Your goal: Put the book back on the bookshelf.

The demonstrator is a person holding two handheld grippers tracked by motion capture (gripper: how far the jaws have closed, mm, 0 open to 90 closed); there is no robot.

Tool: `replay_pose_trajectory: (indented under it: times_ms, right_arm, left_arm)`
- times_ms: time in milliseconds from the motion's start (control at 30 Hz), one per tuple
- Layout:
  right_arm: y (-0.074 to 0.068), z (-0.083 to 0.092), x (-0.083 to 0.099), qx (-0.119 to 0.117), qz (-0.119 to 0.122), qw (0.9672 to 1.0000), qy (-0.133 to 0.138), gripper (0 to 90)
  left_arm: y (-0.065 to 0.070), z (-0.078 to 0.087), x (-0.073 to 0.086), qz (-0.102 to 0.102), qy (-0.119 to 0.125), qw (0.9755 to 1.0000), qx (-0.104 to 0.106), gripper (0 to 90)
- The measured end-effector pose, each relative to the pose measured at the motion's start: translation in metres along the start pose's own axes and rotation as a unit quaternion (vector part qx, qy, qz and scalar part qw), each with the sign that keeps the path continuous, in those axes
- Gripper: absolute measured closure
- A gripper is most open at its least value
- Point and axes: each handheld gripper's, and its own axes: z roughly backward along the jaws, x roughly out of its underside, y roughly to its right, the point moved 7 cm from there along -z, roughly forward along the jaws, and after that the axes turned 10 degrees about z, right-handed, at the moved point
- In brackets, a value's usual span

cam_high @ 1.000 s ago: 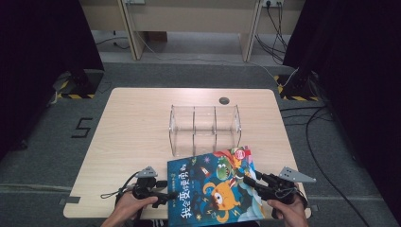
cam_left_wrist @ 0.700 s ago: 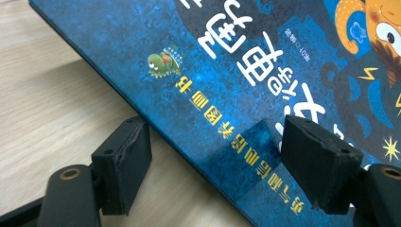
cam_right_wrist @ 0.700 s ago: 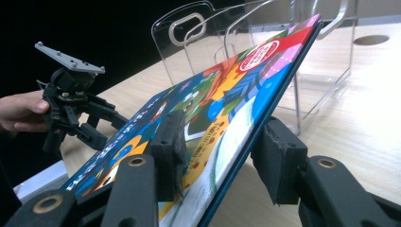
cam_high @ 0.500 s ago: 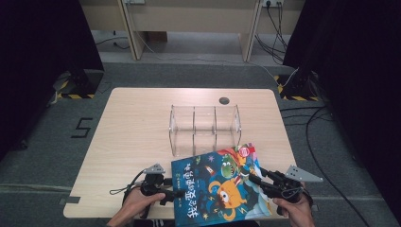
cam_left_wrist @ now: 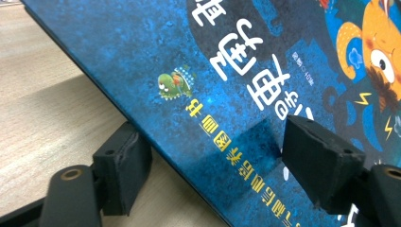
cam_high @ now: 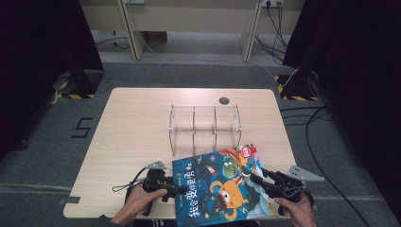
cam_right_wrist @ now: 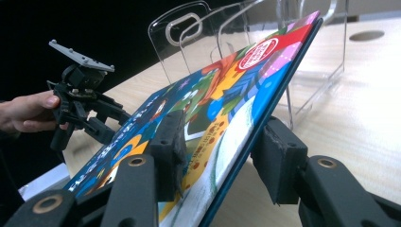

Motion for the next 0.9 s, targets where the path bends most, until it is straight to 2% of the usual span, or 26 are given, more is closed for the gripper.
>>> replay_pose_trajectory:
  times_ms: [200, 300, 333, 367, 433, 467, 500, 600, 733, 833, 867, 900]
  right_arm:
    - [0.003, 0.000, 0.005, -0.002, -0.015, 0.9999, -0.005, 55.8]
    - [0.007, -0.002, 0.011, 0.002, -0.039, 0.9990, -0.023, 55.5]
    - [0.008, -0.002, 0.014, 0.009, -0.045, 0.9985, -0.031, 54.3]
    - [0.012, -0.004, 0.018, 0.028, -0.047, 0.9975, -0.044, 52.5]
    - [0.017, -0.006, 0.024, 0.034, -0.052, 0.9960, -0.063, 52.0]
    - [0.018, -0.008, 0.025, 0.035, -0.055, 0.9956, -0.068, 51.8]
    - [0.019, -0.009, 0.027, 0.035, -0.058, 0.9952, -0.070, 51.7]
    - [0.020, -0.010, 0.027, 0.037, -0.061, 0.9950, -0.071, 51.6]
    - [0.020, -0.010, 0.030, 0.037, -0.075, 0.9935, -0.076, 51.4]
    - [0.021, -0.009, 0.031, 0.040, -0.082, 0.9926, -0.080, 50.7]
    - [0.022, -0.009, 0.032, 0.041, -0.085, 0.9920, -0.085, 49.4]
    - [0.022, -0.010, 0.034, 0.043, -0.095, 0.9901, -0.093, 47.6]
  left_arm:
    - [-0.001, 0.000, -0.001, -0.001, 0.001, 1.0000, -0.002, 27.1]
    - [-0.001, 0.002, -0.003, -0.007, 0.012, 0.9999, -0.005, 29.9]
    - [0.001, 0.004, -0.005, -0.006, 0.024, 0.9997, 0.004, 32.9]
    - [0.003, 0.005, -0.007, -0.004, 0.034, 0.9993, 0.016, 38.4]
    - [0.008, 0.007, -0.009, -0.002, 0.046, 0.9982, 0.039, 43.9]
    - [0.010, 0.007, -0.010, -0.003, 0.049, 0.9978, 0.044, 46.0]
    - [0.011, 0.006, -0.010, -0.005, 0.046, 0.9981, 0.041, 45.7]
    - [0.009, 0.004, -0.011, 0.005, 0.043, 0.9980, 0.047, 45.6]
    - [0.010, 0.004, -0.013, 0.003, 0.048, 0.9979, 0.045, 46.1]
    - [0.011, 0.005, -0.018, 0.011, 0.066, 0.9963, 0.053, 48.0]
    - [0.013, 0.006, -0.021, 0.015, 0.078, 0.9950, 0.060, 49.5]
    - [0.014, 0.007, -0.023, 0.014, 0.082, 0.9947, 0.061, 51.2]
